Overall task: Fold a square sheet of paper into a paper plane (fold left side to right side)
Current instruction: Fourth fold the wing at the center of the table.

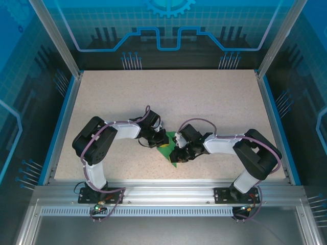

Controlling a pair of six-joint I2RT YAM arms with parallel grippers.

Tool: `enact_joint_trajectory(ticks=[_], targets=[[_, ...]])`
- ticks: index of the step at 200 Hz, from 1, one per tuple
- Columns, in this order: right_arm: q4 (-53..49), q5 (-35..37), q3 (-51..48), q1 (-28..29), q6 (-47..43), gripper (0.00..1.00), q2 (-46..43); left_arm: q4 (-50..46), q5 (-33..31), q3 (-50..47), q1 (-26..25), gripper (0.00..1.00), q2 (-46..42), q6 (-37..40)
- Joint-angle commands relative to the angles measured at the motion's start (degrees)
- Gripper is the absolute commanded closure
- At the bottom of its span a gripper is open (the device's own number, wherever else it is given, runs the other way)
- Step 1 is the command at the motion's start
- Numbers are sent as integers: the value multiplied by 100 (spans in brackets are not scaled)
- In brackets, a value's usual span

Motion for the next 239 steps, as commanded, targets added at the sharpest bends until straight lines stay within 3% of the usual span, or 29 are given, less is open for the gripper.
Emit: enact_joint_trajectory(ticks=[1,239], targets=[[-500,194,141,104,-155,81,1,-550,-250,-186,-35,94,147,19],[-1087,315,-295,452,-38,81,-284,-631,-364,-122,-28,94,249,35]])
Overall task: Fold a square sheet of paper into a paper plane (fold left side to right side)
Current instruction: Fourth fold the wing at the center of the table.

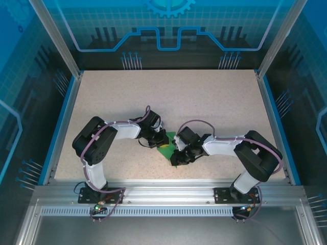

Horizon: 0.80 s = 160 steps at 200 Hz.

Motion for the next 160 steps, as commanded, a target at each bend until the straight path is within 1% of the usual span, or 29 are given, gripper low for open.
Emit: enact_joint_trajectory(ticks=[1,44,65,86,107,132,160], targets=[[-671,-86,-269,158,45,81,-148,-615,-371,-124,-26,94,253,34],[-664,-94,-474,184,126,82,-270,-626,-397,-109,-27,94,275,27],[-679,-117,-527,194,144,84,-345,-636,-397,-109,-25,94,259,27],[-733,-130,-491,193,120,88,-505,-635,-376,-119,-24,94,253,5],[-752,-157,-311,178,109,93,-831,-601,-341,-125,-33,94,235,-17],[-500,-297,-106,24,170,94,-1102,-583,-341,-135,-31,94,205,-30],[-194,-367,143,-273,225,94,-904,-559,-332,-146,-31,94,199,-43]])
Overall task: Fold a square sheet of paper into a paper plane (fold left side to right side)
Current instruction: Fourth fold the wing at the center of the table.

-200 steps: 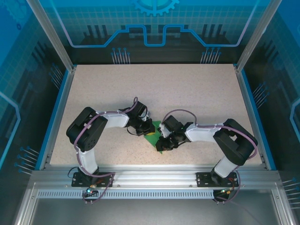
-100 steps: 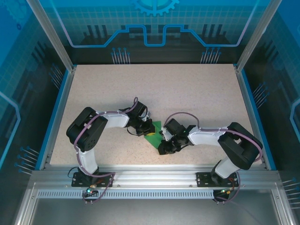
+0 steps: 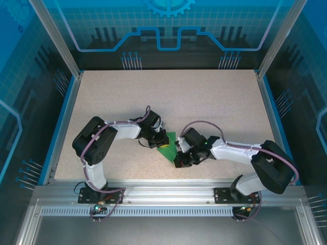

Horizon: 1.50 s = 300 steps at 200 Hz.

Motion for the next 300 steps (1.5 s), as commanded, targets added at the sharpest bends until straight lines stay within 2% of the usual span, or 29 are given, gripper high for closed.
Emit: enact_joint_trajectory(ticks=[1,24,80,153,231,300], targets=[[252,-171,282,-255,102,93,103,-551,-329,-147,-22,94,202,-39],[608,-137,365,-411,262,94,371,-535,-308,-164,-27,93,205,-55],[496,309,553,-426,277,95,1114,-524,-288,-163,-27,93,192,-45],[144,678,217,-422,342,99,1352,-526,-298,-111,-28,93,100,19],[343,657,-284,-432,343,100,1614,322,207,-218,-25,87,-762,180],[191,599,-126,-432,193,100,1755,999,668,-687,-277,98,-610,-7]])
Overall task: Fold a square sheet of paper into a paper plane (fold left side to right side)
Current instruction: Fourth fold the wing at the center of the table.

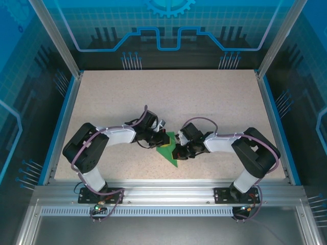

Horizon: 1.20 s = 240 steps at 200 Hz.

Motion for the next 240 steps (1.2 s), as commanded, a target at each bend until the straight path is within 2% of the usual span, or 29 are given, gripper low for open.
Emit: enact_joint_trajectory(ticks=[1,79,152,240], targets=[[-841,443,-266,45,-89,100,442,309,299,-129,-150,98,151,14],[-998,507,-211,42,-158,100,486,295,201,-137,-189,100,585,-51],[-1232,586,-149,46,-246,100,517,471,-173,-319,-173,100,709,-24],[-1397,564,-124,47,-339,100,556,491,-228,-282,224,100,710,175]])
